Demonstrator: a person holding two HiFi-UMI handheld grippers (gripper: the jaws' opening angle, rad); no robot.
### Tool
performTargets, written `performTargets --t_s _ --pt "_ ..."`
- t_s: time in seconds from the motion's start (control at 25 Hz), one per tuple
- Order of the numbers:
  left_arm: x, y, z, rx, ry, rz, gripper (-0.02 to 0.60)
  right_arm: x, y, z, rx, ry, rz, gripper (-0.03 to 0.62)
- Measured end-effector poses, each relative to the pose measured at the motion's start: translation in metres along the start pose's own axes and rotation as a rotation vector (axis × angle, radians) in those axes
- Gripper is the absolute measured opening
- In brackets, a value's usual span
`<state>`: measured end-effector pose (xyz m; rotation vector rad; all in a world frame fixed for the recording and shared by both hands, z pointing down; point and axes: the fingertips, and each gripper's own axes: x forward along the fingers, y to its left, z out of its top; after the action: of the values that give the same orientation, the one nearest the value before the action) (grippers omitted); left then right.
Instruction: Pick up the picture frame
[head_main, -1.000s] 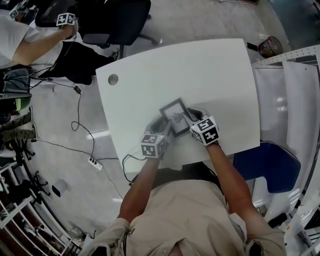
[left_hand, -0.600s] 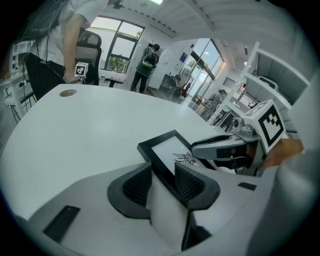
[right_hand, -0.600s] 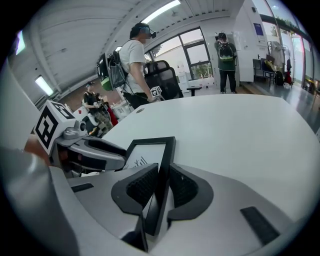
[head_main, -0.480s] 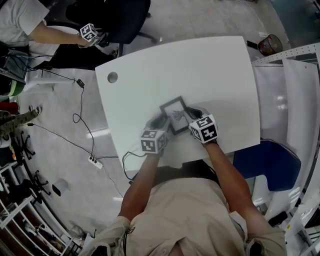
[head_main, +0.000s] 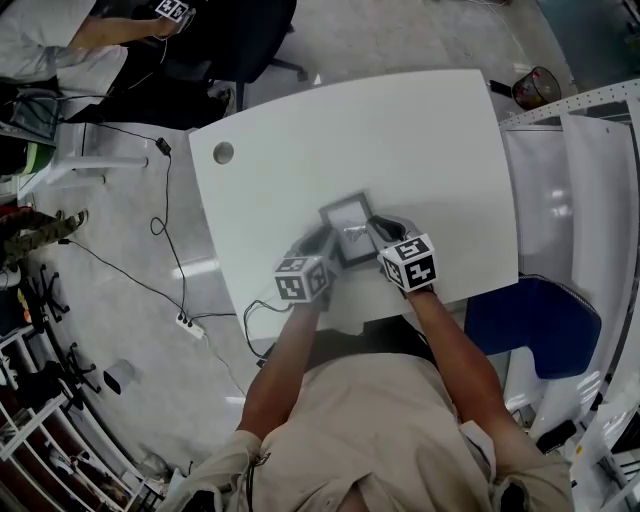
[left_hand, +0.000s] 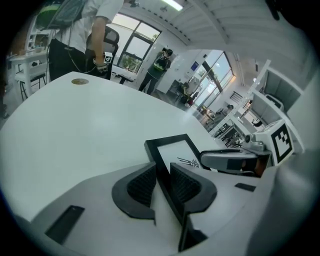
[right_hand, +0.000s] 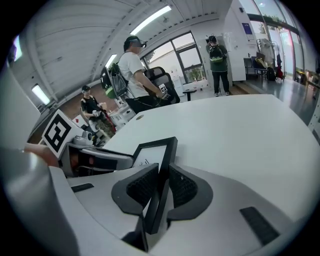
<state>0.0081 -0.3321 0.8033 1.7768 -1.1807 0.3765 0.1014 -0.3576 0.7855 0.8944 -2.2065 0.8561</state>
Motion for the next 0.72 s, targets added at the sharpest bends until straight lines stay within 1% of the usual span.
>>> performTargets --t_s 0.08,0.36,0.52,0.72 --pt "-0.003 -0.001 0.002 -0.010 -0.015 0.003 0.090 -0.004 0.003 0.004 -0.002 -0.016 -0.002 0.072" --pt "-0.017 -0.008 0.023 0.011 -0.088 0.009 0.075 -0.021 0.012 0.019 -0.011 -0.085 -0.007 0.060" --pt "-0.029 -0.009 0.034 0.036 -0.125 0.019 0.067 -0.027 0.022 0.027 -0.026 -0.114 -0.013 0.052" --pt "-0.047 -0.013 0.040 0.076 -0.165 0.025 0.064 -0.037 0.035 0.033 -0.073 -0.147 -0.023 0.049"
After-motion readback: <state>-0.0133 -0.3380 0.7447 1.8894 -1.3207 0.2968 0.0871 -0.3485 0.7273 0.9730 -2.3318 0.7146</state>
